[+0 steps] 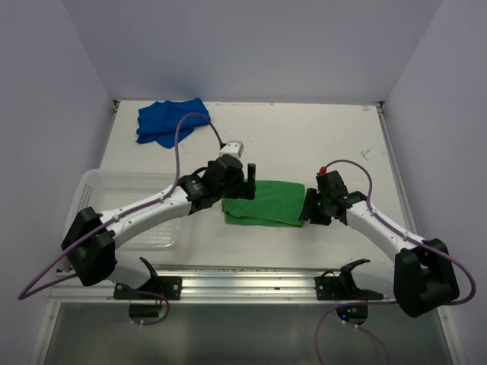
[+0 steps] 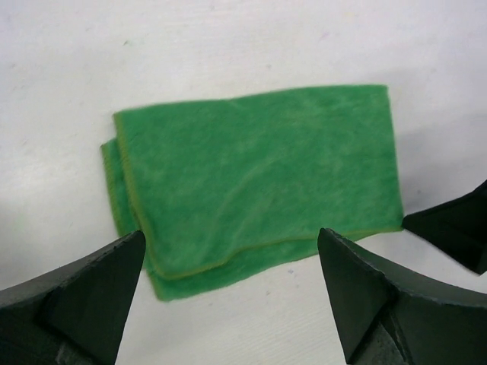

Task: Roll the towels
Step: Fold the towel

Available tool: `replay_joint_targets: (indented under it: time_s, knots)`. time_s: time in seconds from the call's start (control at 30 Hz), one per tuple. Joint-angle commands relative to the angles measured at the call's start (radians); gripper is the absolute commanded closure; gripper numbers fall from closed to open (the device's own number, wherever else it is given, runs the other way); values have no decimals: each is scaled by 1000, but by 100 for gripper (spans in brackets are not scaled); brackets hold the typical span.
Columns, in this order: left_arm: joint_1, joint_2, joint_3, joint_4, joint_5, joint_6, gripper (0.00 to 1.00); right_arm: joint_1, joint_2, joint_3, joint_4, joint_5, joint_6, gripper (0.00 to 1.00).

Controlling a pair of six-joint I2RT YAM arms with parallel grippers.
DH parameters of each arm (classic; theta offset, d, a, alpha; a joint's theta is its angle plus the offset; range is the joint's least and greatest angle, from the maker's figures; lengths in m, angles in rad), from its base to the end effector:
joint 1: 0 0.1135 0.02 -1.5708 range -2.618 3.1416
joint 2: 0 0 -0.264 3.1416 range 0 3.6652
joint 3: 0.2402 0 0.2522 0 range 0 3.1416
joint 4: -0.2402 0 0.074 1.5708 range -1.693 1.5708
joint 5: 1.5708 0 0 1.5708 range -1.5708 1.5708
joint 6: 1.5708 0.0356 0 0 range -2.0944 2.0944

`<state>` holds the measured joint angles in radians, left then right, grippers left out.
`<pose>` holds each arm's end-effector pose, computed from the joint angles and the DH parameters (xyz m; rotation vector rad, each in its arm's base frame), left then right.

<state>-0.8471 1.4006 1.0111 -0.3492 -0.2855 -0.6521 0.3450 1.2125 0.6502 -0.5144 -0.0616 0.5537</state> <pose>0.2092 -0.2217 0.2633 0.0789 2.3137 -0.4525 0.2050 0.0760 0.1845 0.2603 2.6863 0.3705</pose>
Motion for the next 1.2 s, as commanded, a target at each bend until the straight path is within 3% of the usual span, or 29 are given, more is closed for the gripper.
replay_joint_targets:
  time_s: [0.0,0.13,0.37,0.83,1.17]
  knots:
    - [3,118,151,29,90,84,0,-6,-76,-78,106,6,112,56]
    - [8,245,370,41,195,109,0,-21,-110,-156,197,2,167,57]
    - [19,429,553,56,357,105,0,-35,-108,-216,295,-20,175,57]
    - [2,617,658,99,479,52,5,-44,-134,-297,396,-30,193,58]
    - [-9,754,771,118,537,-43,18,-44,-123,-360,487,-35,201,69]
